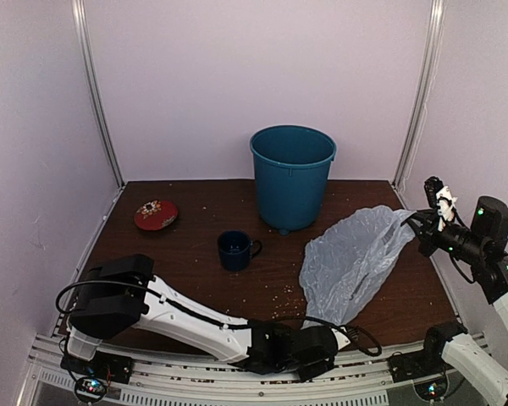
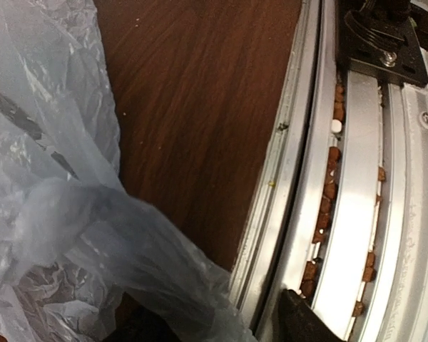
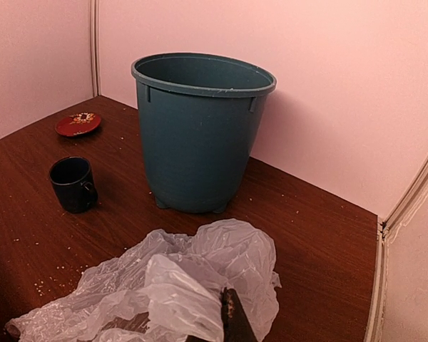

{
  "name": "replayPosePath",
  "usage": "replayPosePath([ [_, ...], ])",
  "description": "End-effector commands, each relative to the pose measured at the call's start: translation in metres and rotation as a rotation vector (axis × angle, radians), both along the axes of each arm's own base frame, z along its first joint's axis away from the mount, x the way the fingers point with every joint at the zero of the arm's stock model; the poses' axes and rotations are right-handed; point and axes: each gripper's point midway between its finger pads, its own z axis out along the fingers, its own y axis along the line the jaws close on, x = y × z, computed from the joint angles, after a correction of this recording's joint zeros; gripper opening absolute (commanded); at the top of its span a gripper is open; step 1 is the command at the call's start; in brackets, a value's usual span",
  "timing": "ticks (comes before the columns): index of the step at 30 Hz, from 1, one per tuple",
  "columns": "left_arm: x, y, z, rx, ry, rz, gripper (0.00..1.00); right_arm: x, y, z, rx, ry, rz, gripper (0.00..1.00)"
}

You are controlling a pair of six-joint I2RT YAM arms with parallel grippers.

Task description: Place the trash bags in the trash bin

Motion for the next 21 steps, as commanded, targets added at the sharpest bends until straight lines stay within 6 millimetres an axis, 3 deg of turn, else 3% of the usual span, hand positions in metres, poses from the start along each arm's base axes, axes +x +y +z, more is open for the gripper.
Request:
replayPosePath([
  [1,0.015,-0.004,0.004,-0.032,-0.002,0.075,0.55,0.0,0.001,0.0,-0.001,-0.011,0.01,0.0],
  [5,0.024,-0.004,-0.003,-0.027,0.014,0.088,0.48,0.0,0.001,0.0,0.0,-0.009,0.009,0.0],
  [9,0.027,-0.011,0.006,-0.029,0.01,0.05,0.24,0.002,-0.001,0.002,0.008,-0.006,-0.007,0.0],
  [11,0.03,-0.014,0.025,-0.037,-0.026,0.034,0.1,0.004,-0.005,0.004,-0.002,-0.001,-0.031,0.0],
  [13,0.036,-0.013,0.053,-0.066,-0.071,0.04,0.0,0.01,-0.013,0.006,-0.028,0.015,-0.081,0.0],
  [16,0.052,-0.009,0.107,-0.141,-0.131,0.058,0.0,0.023,-0.028,0.019,-0.071,0.045,-0.167,0.0],
  [21,0.109,-0.003,0.246,-0.37,-0.159,0.097,0.0,0.058,-0.056,0.057,-0.15,0.087,-0.338,0.0],
])
